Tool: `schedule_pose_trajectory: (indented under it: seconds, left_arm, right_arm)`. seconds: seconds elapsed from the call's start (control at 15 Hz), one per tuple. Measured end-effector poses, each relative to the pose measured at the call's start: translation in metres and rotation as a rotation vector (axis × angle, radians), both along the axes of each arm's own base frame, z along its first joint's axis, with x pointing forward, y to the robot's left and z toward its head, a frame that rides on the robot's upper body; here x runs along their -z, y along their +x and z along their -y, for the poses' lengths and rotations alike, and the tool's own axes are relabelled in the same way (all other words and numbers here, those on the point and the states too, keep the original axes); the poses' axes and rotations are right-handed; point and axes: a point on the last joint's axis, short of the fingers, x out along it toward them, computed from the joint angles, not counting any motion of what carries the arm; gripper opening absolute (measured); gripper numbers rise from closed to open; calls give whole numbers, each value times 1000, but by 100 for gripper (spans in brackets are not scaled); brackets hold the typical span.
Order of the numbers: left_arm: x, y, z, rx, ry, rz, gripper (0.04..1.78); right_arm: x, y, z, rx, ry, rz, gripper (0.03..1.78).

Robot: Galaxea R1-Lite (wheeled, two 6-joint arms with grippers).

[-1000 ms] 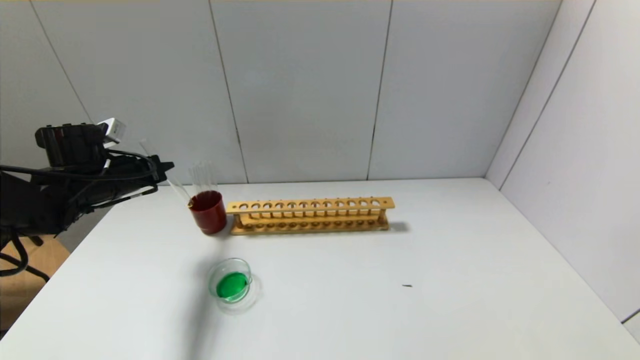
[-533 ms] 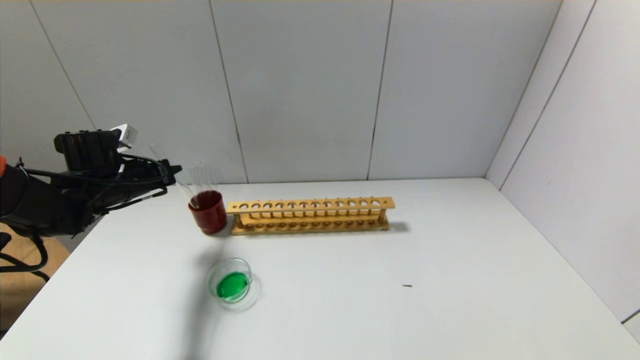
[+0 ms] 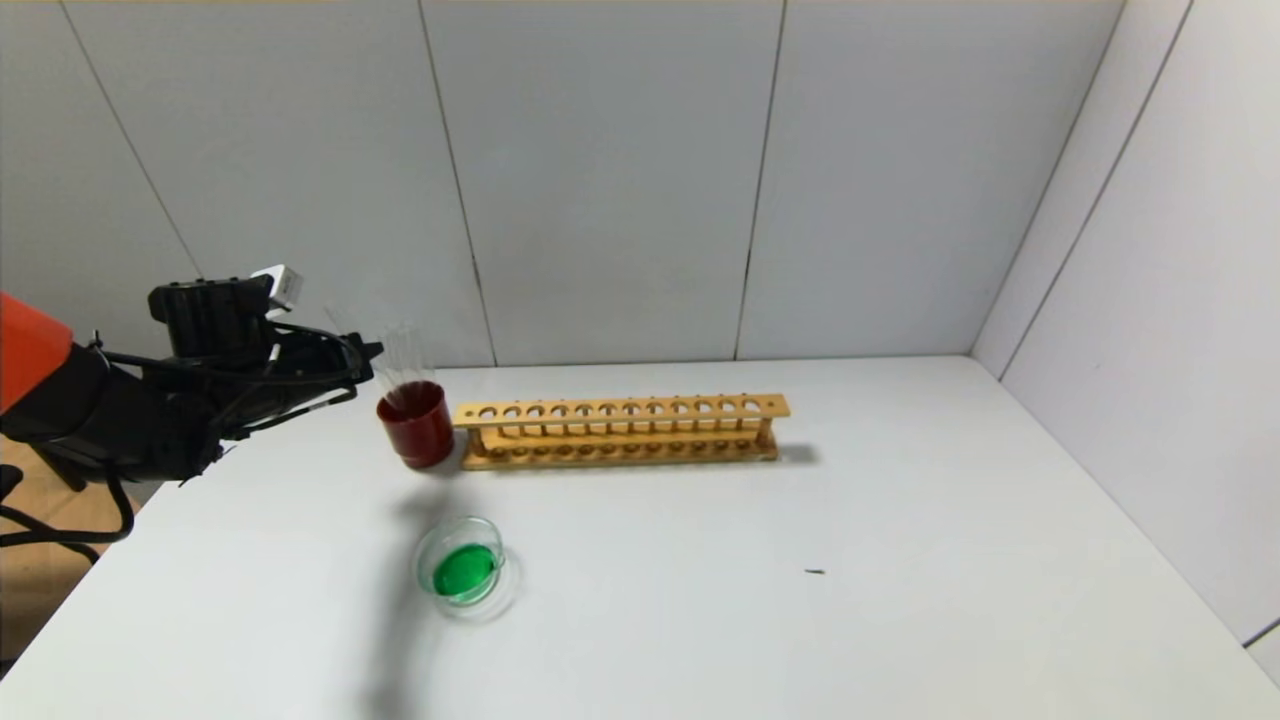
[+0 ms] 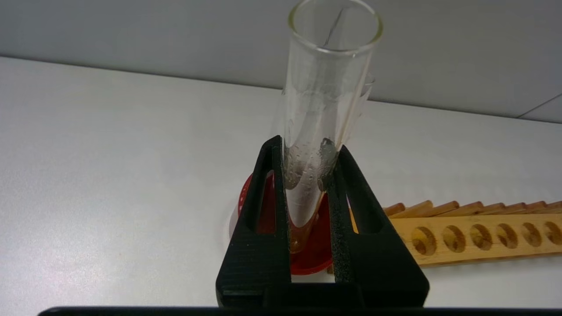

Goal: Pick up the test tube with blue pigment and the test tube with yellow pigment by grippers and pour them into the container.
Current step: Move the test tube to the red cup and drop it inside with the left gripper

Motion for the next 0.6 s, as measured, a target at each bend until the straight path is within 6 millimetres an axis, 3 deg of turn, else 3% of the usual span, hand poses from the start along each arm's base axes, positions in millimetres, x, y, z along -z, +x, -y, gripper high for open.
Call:
schedule_pose_trajectory:
  seconds: [0.6]
  left_arm:
    - [16,1,9,12,55,-24,30]
  right_arm:
    - [0,0,0,0,0,0,175]
